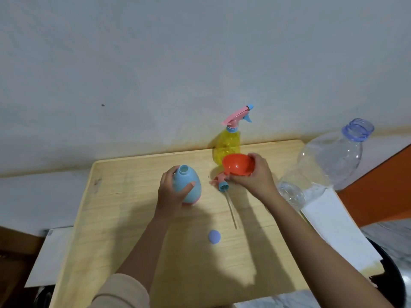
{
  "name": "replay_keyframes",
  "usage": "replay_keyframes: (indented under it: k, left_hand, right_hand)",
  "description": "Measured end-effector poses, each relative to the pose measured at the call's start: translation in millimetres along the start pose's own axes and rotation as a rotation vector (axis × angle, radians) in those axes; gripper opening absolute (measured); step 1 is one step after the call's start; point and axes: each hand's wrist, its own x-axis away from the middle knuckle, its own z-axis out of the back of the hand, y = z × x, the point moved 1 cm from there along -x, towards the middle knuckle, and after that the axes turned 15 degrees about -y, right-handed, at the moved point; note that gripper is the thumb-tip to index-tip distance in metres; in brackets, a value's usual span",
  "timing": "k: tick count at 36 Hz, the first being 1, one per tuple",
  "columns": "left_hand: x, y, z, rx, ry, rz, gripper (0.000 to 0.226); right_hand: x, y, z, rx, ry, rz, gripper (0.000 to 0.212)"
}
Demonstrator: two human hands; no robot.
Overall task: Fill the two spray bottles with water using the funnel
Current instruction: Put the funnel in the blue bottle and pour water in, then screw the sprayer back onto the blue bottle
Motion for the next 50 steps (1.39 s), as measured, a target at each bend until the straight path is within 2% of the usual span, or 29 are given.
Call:
replay_keyframes:
  k: [6,15,19,22,26,29,31,35,39,45,48,50]
  left_hand:
    - [5.2,-4.6,1.0,-0.038,0.031,-0.022,0.076]
    - [10.7,-7.1,1.9,-0.017,0.027,-0.022,0.075]
    - [11.4,-6.1,0.8,-0.031,0.032,-0.028,0.075]
    - [11.3,-6.3,-0.2,-0.034,0.038,-0.034,0.076]
    - [11.3,-6.8,-1.5,-0.014,0.035,-0.042,0.075]
    - [11.0,-9.8,-1.3,-0.005,0.026,-0.047,0.073]
    - [11.3,-11.9,-1.1,0.013,0.025,-0.043,0.071]
    - [12.3,-13.6,-2.1,0.003,0.052,-0.071,0.058]
    - [11.4,-15.7,-2.2,-0.011,0.080,-0.084,0.055]
    - [10.8,-16.4,-0.9,-0.039,0.072,-0.112,0.056]
    - [11.7,-14.1,-0.5,-0.043,0.061,-0.121,0.056]
    - [12.8,-12.7,-0.3,-0.036,0.051,-0.115,0.056]
  right_hand:
    - [20.2,52.9,-22.6,0.062,0.024,-0.193,0.089]
    - [18.9,59.2,-30.4,0.123,0.019,-0.267,0.098]
    - [24.9,55.2,-24.9,0.169,-0.027,-0.233,0.099]
    - [32.7,45.9,-21.6,0.155,0.001,-0.123,0.098]
    - [31.0,28.1,-24.3,0.145,0.065,0.088,0.070]
    - [11.4,21.1,-33.8,0.264,0.006,0.141,0.045]
    - [-5.6,21.8,-43.3,0.397,-0.051,0.093,0.034]
    - [-29.3,23.8,-60.9,0.760,-0.131,-0.034,0.037]
    - [-43.0,28.7,-73.2,0.906,-0.178,-0.111,0.038]
    - [-47.4,36.1,-77.6,0.860,-0.195,-0.156,0.035]
    - [-48.2,33.3,-69.1,0.594,-0.165,-0.134,0.029]
    - [-45.7,25.7,-62.6,0.332,-0.131,-0.093,0.038]
